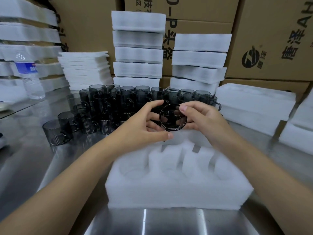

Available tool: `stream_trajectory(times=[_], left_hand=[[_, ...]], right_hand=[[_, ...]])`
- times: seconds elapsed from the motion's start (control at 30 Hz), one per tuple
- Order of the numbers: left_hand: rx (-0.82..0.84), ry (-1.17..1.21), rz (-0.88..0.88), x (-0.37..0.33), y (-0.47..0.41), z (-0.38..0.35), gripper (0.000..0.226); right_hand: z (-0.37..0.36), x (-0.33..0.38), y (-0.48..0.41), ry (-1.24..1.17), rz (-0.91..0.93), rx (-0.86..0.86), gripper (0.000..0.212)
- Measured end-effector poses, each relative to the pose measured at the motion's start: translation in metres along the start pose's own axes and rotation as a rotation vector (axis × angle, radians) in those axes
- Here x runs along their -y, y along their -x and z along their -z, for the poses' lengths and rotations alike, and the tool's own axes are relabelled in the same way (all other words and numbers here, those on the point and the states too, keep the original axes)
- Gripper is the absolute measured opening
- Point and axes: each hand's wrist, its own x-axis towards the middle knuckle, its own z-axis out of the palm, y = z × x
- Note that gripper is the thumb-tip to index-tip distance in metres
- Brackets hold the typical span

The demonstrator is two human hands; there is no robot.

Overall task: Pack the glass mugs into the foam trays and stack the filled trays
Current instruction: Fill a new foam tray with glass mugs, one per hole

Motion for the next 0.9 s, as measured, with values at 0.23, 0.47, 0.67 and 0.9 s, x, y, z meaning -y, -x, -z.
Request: stream_trajectory(times=[0.23, 0.47, 0.67, 0.9], left_hand=[[-0.012, -0.037, -0.008, 0.0045, -0.0022, 0.0017, 0.093], [0.022, -0.123, -0.017, 0.0056, -0.0024, 0.0035, 0.094], [0.034, -0.130, -0.019, 0.0026, -0.0015, 0.0022, 0.079], [0.024, -0.128, -0.022, 0.0034, -0.0013, 0.0025, 0.079]], right_hand=[[-0.0007, 0.0007, -0.0014, -0.011, -0.062, 0.004, 0.020], [-0.0008, 0.0015, -0.0005, -0.003, -0.080, 0.030, 0.015], [-0.0008, 0.0015, -0.0001, -0.002, -0.083, 0.032, 0.015], [-0.0008, 0.0022, 0.0005, 0.000, -0.079, 0.010, 0.019]])
